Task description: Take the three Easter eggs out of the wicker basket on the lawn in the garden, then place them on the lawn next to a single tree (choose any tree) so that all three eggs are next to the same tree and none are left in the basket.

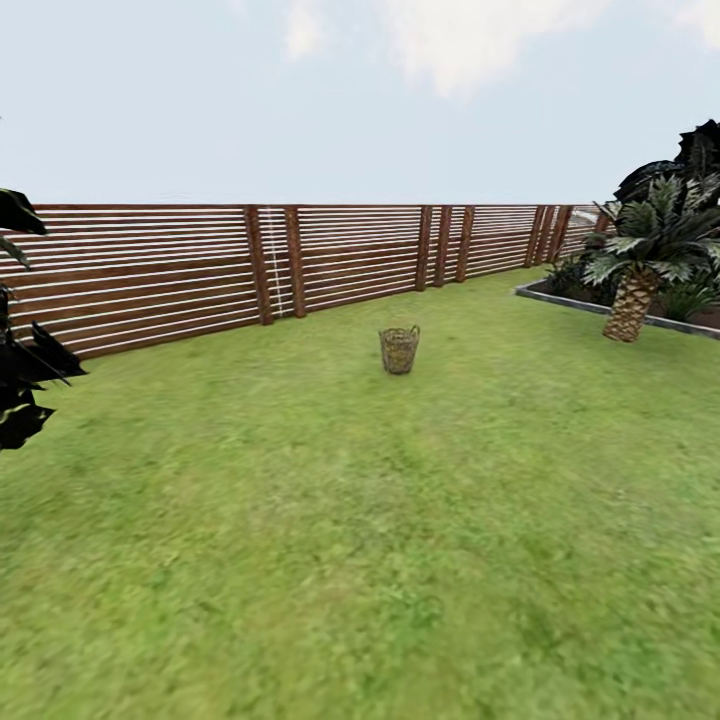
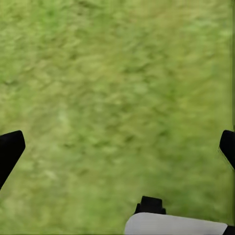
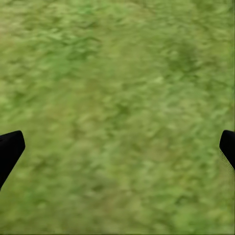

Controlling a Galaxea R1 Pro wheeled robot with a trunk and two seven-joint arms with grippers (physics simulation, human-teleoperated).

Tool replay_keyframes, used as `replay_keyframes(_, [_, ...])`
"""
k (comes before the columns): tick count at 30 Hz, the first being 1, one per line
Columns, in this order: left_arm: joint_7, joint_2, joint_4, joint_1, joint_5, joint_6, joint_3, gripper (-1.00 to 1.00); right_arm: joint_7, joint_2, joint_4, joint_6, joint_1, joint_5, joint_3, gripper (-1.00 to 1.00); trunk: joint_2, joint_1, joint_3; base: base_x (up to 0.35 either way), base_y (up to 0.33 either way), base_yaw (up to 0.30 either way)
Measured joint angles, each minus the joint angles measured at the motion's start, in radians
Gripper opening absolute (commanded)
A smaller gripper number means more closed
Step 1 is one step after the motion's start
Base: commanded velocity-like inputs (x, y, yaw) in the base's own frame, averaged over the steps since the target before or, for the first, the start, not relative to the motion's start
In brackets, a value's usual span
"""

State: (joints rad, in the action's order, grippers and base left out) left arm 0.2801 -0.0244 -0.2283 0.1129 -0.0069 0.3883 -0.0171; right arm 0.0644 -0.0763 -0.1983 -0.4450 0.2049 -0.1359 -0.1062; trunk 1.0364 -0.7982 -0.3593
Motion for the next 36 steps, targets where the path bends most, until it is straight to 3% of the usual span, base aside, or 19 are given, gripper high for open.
replay_keyframes(36, [0.0,0.0,0.001,0.0,0.0,0.0,-0.001,1.0,0.0,0.0,0.0,0.0,0.0,0.0,0.0,1.0,0.0,0.0,0.0,0.335,-0.076,0.0])
